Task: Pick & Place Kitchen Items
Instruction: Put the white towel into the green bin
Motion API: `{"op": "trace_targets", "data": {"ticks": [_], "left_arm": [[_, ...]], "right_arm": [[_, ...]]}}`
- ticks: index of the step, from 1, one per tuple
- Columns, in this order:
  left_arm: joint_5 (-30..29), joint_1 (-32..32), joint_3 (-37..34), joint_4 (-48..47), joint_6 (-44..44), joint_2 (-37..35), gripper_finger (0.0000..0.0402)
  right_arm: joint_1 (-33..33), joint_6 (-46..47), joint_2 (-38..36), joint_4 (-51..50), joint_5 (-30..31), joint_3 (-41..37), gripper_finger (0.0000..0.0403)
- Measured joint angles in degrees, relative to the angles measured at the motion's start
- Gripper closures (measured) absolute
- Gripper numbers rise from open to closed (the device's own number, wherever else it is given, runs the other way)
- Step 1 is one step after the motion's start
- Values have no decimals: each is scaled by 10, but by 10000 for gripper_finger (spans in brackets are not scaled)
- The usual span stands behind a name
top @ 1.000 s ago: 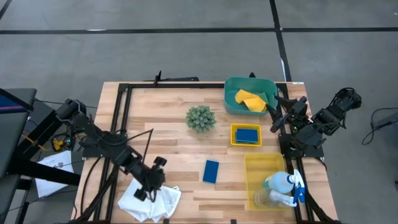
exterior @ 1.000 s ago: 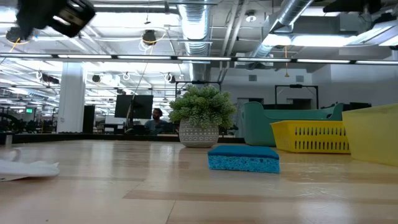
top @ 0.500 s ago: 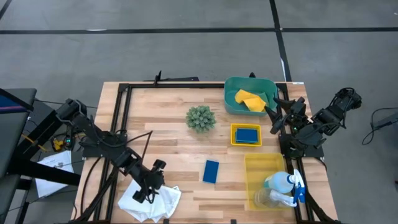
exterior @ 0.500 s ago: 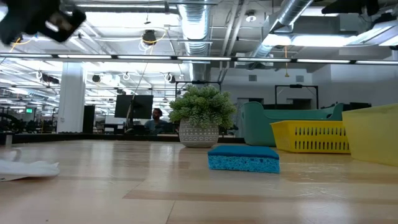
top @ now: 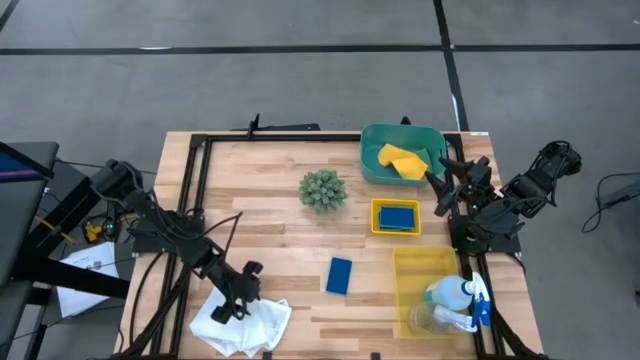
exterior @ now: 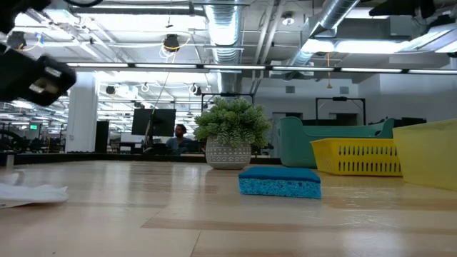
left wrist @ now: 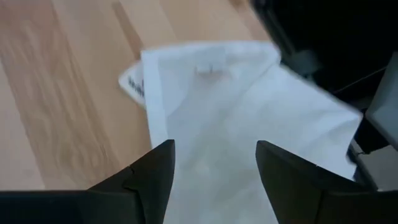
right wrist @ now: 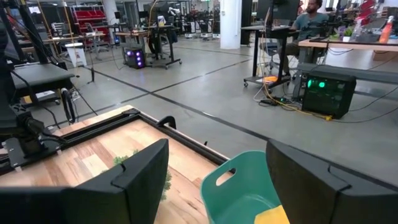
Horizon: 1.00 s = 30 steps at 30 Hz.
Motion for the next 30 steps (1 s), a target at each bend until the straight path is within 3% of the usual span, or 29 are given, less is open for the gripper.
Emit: {"op": "trace_targets", "data": {"ticks": [16, 30], "left_arm": [[19, 0, -20, 51, 5, 122, 192], [7, 19, -22, 50, 51, 124, 299]], "right_arm": [[0, 1, 0, 0, -4, 0, 143], [0, 0, 0, 0, -5, 0, 143]]}}
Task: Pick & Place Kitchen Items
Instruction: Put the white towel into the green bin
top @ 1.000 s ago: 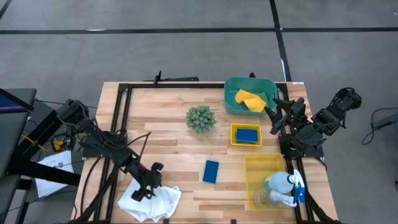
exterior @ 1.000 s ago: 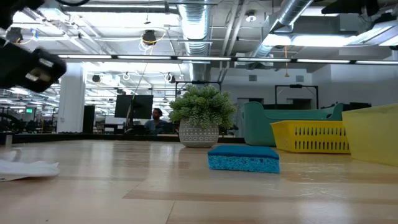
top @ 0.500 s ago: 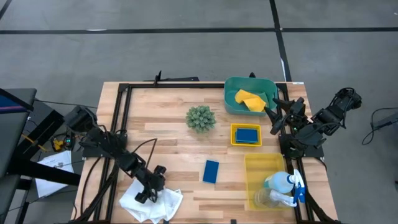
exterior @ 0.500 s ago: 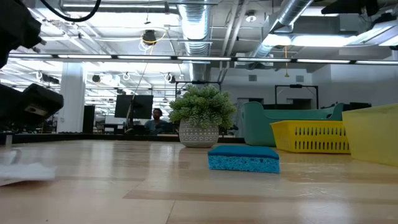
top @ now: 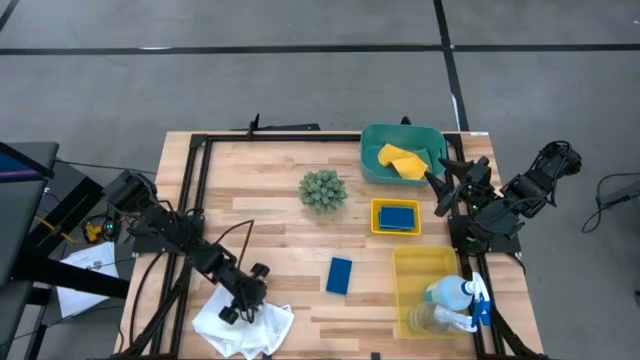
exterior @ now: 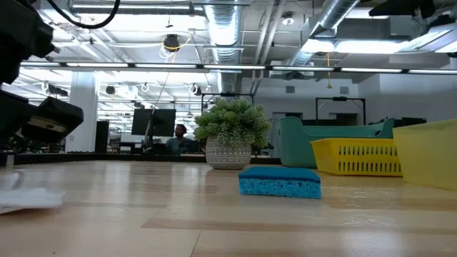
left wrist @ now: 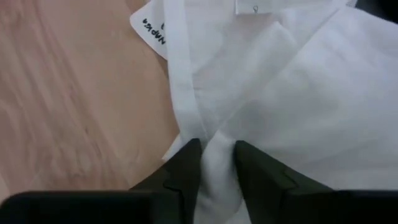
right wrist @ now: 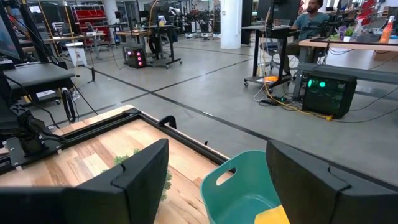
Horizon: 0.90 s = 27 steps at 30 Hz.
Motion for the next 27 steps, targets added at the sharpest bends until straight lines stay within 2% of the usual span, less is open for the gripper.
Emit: {"op": "trace_targets", "data": {"ticks": [8, 16, 22, 27], "left_arm": [[17, 4, -1, -4, 38, -9, 392], [14, 28, -3, -36, 83, -102, 398], [-39, 28, -3, -57, 108, -194, 400], [-91, 28, -3, -48, 165, -254, 400]], "right_arm": [[0, 0, 0, 0, 0, 0, 143], [0, 0, 4, 0, 1, 0, 143], [0, 0, 4, 0, 0, 0, 143], [0, 0, 4, 0, 0, 0, 143]]}}
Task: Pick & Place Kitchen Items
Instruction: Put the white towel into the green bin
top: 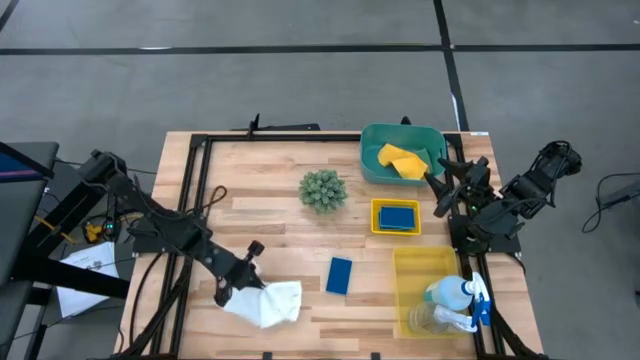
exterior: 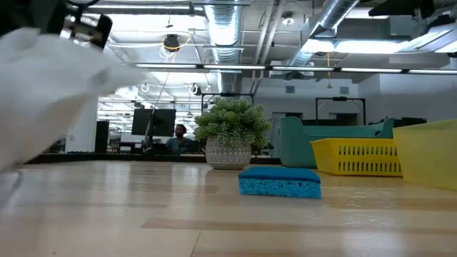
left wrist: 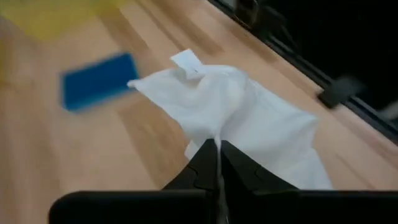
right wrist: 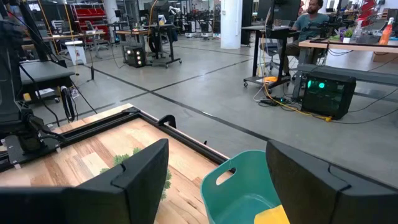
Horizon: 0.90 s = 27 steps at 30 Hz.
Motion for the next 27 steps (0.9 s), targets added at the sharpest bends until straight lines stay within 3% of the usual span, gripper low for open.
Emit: {"op": "trace_targets", "data": {"ticks": [6, 11, 18, 27], "left_arm": [[-118, 27, 0, 41, 116, -32, 400], [-199, 79, 1, 179, 273, -23, 401], [-182, 153, 1, 388, 427, -20, 401], [-81, 218, 49, 485, 443, -20, 401]], "right_arm": [[0, 0, 0, 0, 0, 0, 143], [0, 0, 0, 0, 0, 0, 143], [0, 0, 0, 0, 0, 0, 143], [0, 0, 6, 0, 3, 0, 143]]}}
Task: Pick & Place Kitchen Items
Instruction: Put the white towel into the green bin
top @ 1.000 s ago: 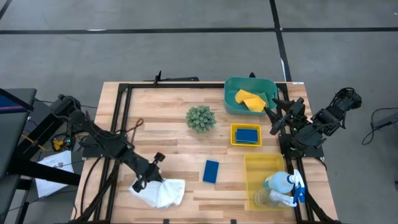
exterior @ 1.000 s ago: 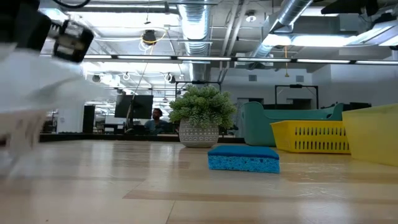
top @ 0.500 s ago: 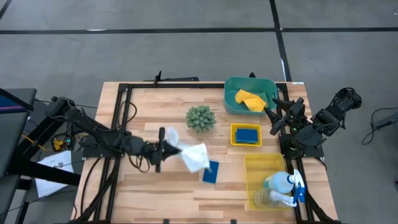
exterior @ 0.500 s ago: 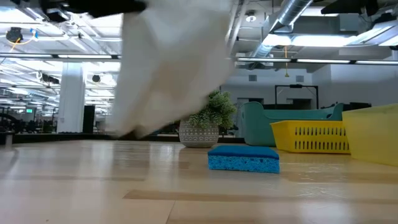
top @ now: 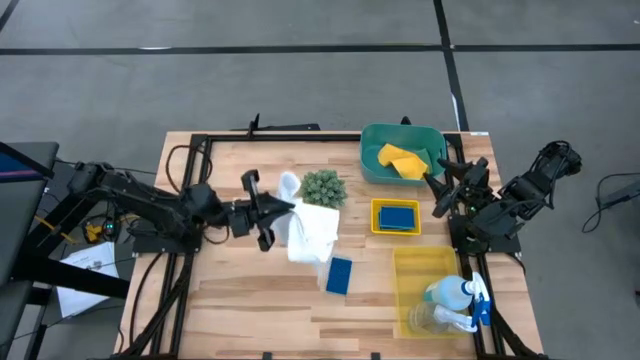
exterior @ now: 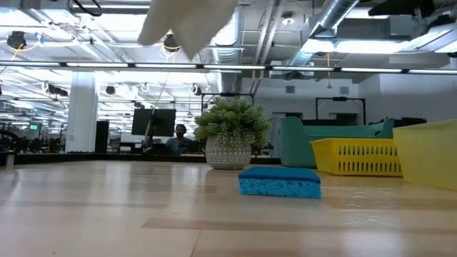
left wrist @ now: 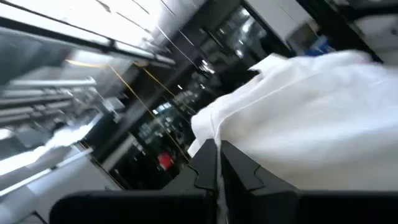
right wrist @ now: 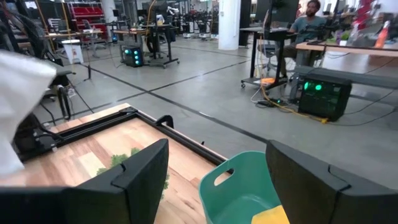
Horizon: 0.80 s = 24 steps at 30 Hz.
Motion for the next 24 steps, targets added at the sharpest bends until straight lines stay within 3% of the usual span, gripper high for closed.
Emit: {"op": "trace_targets", "data": {"ticks": [12, 17, 24], "left_arm": [[81, 83, 117, 80, -27, 28, 401], [88, 121, 191, 79, -28, 92, 401], [89, 150, 264, 70, -28, 182, 401]], "right_arm": [[-37, -13, 21, 28, 13, 0, 143], [-54, -117, 57, 123, 3, 0, 143], [-87, -318, 113, 309, -100, 0, 143]]}}
